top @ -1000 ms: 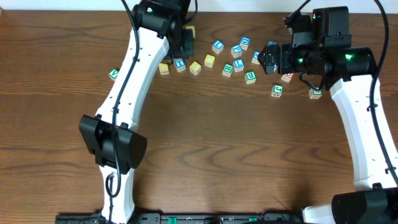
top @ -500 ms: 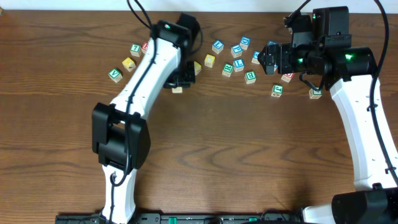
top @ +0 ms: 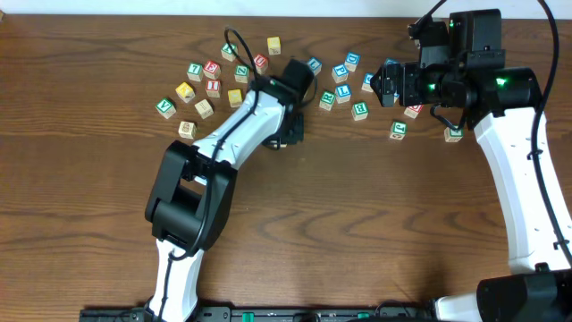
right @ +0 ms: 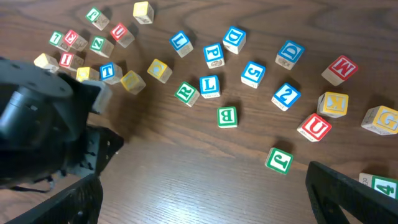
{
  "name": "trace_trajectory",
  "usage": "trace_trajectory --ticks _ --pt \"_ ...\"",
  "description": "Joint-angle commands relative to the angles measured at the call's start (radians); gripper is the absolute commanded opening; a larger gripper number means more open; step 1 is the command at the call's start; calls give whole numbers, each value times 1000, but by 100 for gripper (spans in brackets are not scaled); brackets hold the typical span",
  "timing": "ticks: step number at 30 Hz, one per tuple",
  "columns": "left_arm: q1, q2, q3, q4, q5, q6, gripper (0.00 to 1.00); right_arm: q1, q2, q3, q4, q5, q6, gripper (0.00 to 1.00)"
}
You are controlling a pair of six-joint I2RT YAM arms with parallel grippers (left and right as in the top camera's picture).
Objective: Spell out AI2
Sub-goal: 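Carry the A block toward the open table and set it down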
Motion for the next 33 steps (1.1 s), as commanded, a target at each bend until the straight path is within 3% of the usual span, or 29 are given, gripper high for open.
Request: trace_trajectory --ticks 1,17,30,33 --pt "3 9 -58 62 -64 -58 19 -2 2 2 -2 4 -8 99" --pt "5 10 -104 150 -95 -57 21 -2 2 2 -1 4 -8 99" --pt "5 10 -104 147 -95 -57 47 -2 2 2 -1 4 -8 99" --pt "5 10 -104 147 -95 -57 48 -2 2 2 -1 4 -8 99"
